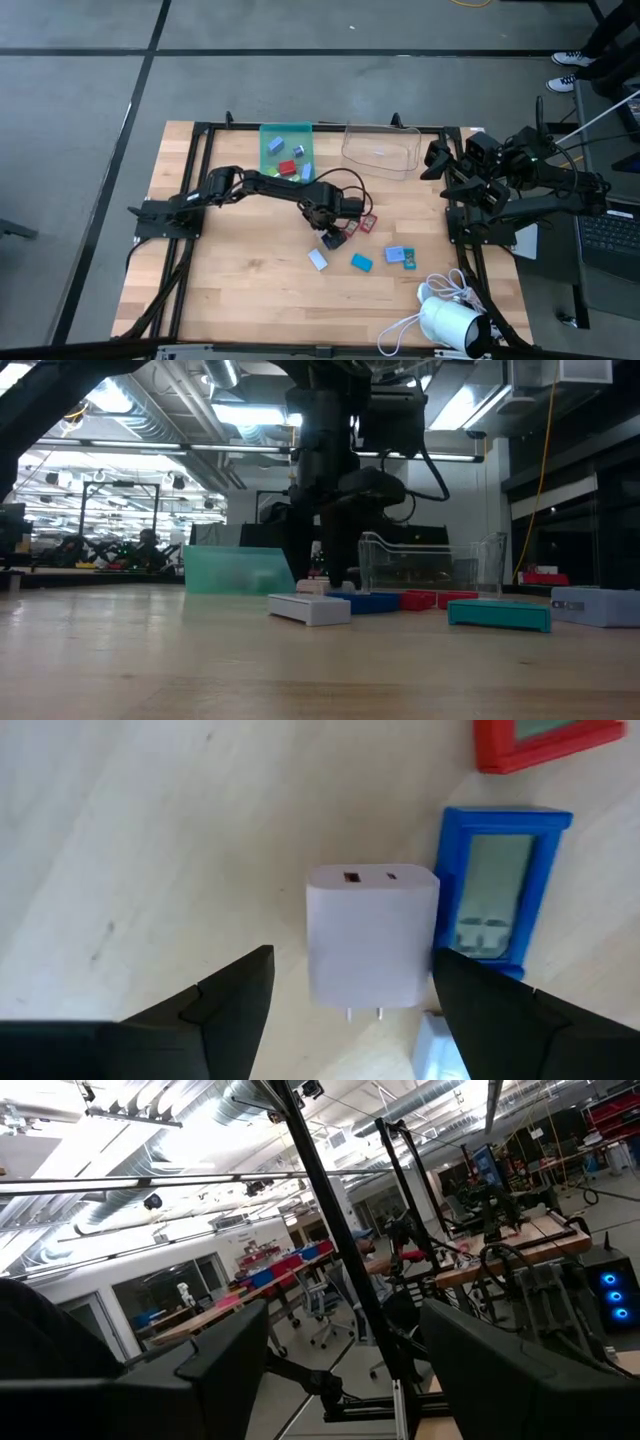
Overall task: Pick & Place Office items
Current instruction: Put the pink charger adapter into the green bin
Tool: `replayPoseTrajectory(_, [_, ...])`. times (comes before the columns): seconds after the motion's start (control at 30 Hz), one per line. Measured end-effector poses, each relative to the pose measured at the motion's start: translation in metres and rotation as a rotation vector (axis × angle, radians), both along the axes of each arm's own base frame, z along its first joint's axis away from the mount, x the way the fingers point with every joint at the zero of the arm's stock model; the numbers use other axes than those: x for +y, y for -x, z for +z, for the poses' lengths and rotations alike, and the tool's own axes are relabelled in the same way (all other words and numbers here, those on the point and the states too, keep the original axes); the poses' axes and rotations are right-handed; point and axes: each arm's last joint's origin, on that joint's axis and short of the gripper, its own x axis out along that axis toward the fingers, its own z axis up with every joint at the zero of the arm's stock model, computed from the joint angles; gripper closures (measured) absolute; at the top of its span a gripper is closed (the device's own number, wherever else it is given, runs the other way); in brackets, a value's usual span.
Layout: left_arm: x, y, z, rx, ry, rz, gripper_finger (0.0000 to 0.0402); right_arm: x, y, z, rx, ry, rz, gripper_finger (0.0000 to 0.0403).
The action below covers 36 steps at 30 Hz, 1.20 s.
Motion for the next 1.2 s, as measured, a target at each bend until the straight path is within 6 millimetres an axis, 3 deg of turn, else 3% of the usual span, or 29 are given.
replayPoseTrajectory(0.5, [0.011, -0.001, -0.005, 0.007, -0.024, 0.022, 0.0134, 0.0, 0.0, 0.0, 0.003, -0.006, 0.002, 0.0136])
replayPoseTrajectory(0.97, [0.007, -0.003, -0.029, 0.082, -0.013, 0.086, 0.0135, 0.0, -0.001, -0.002, 0.027, -0.002, 0.005, 0.0136])
replayPoseTrajectory(1.07, [0.007, -0.003, -0.03, 0.082, -0.014, 0.086, 0.0149, 0.0, -0.001, -0.002, 0.027, 0.0, 0.011, 0.0136])
replayPoseTrajectory(1.2, [0.009, -0.003, -0.031, 0.083, -0.002, 0.088, 0.0202, 0.001, -0.001, -0.002, 0.027, 0.004, 0.023, 0.0136])
